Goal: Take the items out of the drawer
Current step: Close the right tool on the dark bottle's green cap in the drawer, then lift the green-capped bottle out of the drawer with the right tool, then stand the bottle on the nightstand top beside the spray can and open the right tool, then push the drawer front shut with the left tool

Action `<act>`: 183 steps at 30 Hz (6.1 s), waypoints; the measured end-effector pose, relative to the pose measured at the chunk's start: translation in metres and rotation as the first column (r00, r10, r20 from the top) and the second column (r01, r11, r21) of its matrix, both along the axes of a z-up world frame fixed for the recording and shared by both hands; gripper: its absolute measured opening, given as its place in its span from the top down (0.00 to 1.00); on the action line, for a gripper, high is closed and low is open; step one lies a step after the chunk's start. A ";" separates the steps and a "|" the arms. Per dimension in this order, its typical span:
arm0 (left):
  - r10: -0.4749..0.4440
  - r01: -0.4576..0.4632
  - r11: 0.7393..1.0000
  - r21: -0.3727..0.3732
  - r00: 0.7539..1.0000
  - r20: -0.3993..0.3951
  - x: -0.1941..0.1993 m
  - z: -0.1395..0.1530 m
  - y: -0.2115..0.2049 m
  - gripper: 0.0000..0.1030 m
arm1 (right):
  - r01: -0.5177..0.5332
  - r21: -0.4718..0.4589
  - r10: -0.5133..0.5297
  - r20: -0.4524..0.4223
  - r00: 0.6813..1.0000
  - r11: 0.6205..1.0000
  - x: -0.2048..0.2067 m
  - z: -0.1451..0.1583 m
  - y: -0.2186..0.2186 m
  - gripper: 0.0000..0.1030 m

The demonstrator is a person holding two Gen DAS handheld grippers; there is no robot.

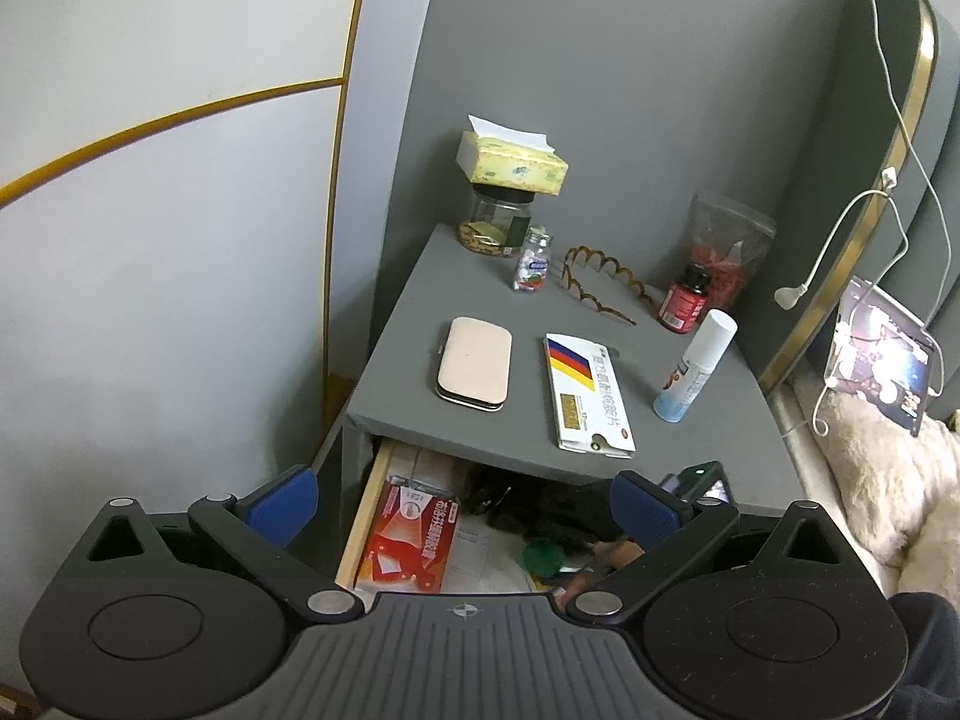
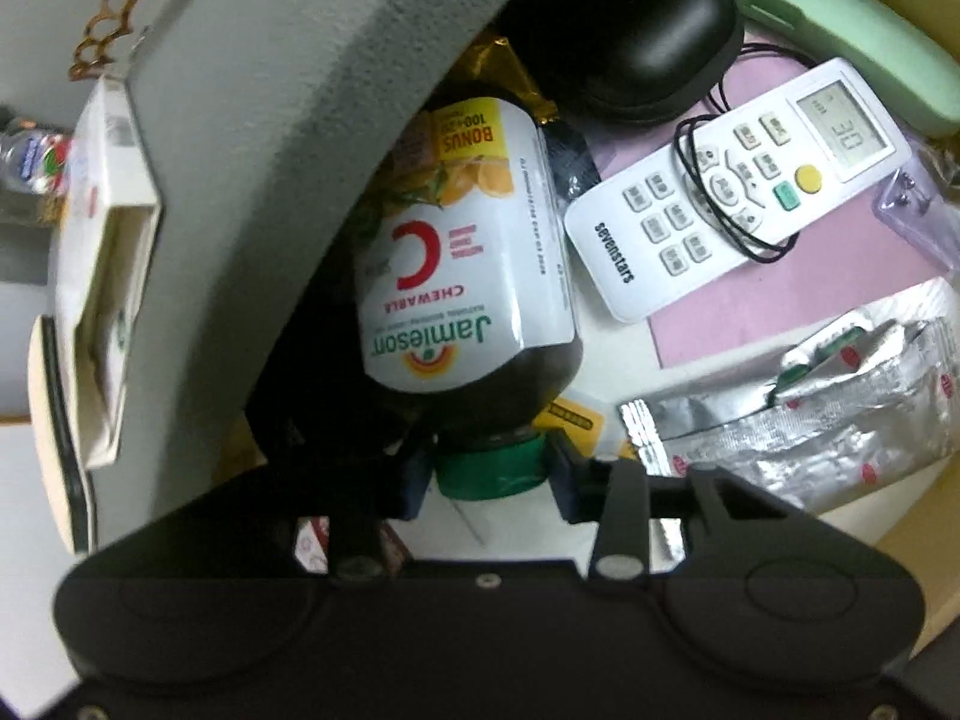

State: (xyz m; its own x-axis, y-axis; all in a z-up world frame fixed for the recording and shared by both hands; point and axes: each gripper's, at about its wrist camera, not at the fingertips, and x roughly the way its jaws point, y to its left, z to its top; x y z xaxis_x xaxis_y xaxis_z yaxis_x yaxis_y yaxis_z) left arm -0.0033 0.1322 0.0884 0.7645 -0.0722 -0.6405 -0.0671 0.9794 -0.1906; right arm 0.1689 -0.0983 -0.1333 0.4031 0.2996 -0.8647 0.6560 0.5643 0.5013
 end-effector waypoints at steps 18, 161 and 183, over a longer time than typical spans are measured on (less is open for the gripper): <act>0.004 -0.010 0.997 0.081 0.997 0.075 -0.011 0.016 -0.009 0.00 | -0.747 -0.359 0.793 -0.030 0.609 0.560 -0.011 0.116 0.036 0.63; -0.163 0.277 0.949 0.149 0.837 -0.523 0.030 -0.169 -0.162 0.59 | -0.286 -0.357 0.448 0.549 0.705 0.889 -0.192 0.173 -0.201 0.13; -0.127 0.238 0.956 0.174 0.865 -0.486 0.049 -0.181 -0.170 0.59 | -0.282 -0.342 0.435 0.557 0.707 0.896 -0.191 0.171 -0.202 0.13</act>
